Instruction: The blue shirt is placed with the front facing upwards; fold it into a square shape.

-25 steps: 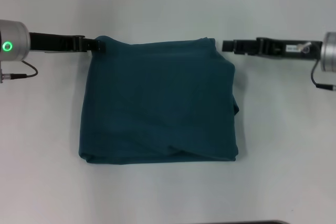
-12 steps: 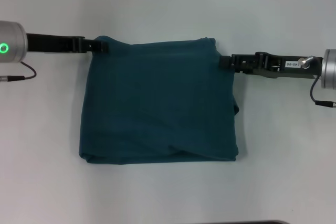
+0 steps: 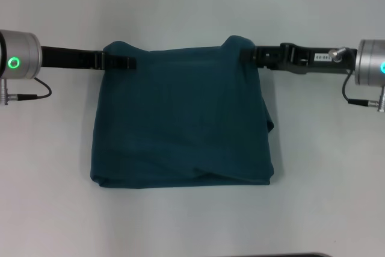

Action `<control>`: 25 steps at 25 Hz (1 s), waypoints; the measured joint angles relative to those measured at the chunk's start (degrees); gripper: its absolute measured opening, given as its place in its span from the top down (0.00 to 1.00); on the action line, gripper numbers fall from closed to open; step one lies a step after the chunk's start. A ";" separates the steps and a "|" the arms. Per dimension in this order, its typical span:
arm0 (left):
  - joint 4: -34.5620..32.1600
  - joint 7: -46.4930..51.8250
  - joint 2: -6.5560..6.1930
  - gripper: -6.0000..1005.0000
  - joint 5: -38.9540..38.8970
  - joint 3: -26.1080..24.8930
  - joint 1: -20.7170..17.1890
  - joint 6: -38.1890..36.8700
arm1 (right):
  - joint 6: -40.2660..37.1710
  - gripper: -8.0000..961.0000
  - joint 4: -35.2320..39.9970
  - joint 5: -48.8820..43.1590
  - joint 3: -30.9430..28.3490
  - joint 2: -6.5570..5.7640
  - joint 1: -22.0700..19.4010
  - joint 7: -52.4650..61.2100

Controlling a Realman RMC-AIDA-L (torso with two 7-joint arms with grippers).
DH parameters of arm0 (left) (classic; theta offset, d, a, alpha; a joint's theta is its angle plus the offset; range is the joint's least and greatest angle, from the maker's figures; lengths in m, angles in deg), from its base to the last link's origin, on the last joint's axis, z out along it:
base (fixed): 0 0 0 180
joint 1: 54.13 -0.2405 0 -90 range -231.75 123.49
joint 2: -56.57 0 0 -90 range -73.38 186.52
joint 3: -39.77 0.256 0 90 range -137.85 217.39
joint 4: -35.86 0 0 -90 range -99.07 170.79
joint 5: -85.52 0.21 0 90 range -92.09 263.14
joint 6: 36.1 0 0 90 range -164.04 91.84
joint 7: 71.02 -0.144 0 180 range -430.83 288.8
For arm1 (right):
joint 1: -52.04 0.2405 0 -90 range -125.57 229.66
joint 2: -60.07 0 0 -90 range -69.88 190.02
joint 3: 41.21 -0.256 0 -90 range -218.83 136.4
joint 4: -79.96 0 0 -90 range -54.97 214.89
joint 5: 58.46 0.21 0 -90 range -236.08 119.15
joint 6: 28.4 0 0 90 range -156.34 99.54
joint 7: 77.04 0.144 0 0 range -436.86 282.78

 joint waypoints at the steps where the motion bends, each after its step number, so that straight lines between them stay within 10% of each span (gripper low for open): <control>1: 0.00 -0.03 0.04 0.30 0.00 -0.01 0.00 0.01 | 0.68 0.36 0.00 0.01 0.00 0.07 0.39 -0.06; 11: -0.06 -0.12 0.17 0.30 0.23 -0.14 -0.44 0.02 | 5.80 0.36 0.86 0.17 0.24 1.60 1.92 -1.36; 25: 0.03 -0.13 -0.23 0.30 -0.02 -0.62 -0.82 0.91 | 6.67 0.36 1.84 5.03 -0.71 0.21 -1.39 -4.61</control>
